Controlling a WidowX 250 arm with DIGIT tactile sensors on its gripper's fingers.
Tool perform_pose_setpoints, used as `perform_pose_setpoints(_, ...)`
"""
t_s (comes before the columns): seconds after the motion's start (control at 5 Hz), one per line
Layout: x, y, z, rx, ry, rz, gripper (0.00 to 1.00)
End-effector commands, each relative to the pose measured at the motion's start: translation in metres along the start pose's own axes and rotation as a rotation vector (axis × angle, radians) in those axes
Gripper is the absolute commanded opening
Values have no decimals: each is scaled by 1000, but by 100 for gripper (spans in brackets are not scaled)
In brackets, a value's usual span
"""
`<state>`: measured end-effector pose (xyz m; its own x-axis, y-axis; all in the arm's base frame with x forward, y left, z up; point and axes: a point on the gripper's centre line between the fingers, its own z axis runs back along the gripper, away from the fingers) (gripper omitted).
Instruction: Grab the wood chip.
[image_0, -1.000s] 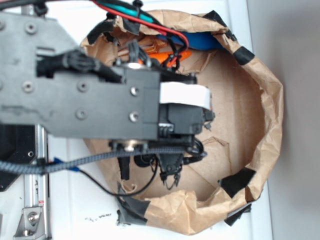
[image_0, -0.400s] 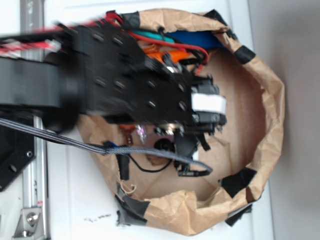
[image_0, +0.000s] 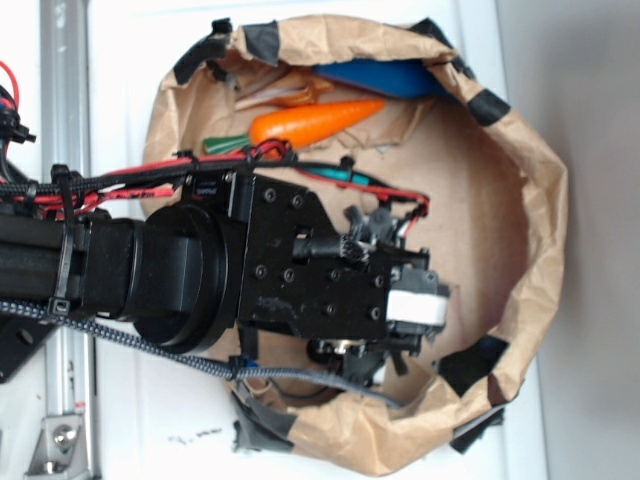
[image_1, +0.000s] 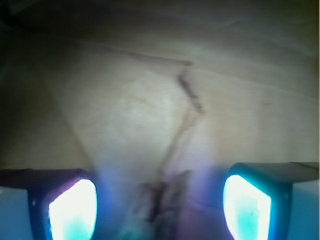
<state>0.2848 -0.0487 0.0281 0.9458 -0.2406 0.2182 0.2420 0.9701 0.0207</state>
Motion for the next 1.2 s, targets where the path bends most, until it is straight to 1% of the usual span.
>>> perform_pose_setpoints(0.0, -8, -22, -4, -6, 79, -28, 100)
perform_pose_setpoints(0.2, -19, -17, -7, 28, 133, 14, 100)
perform_pose_setpoints(0.4, -26, -12, -3, 31, 166, 32, 100)
perform_pose_setpoints(0.6, -36, -6, 7, 17, 193, 59, 100)
perform_pose_setpoints(0.8, -38, -5, 9, -5, 205, 82, 0)
perform_pose_setpoints(1.0, -38, -4, 5, -17, 206, 88, 0)
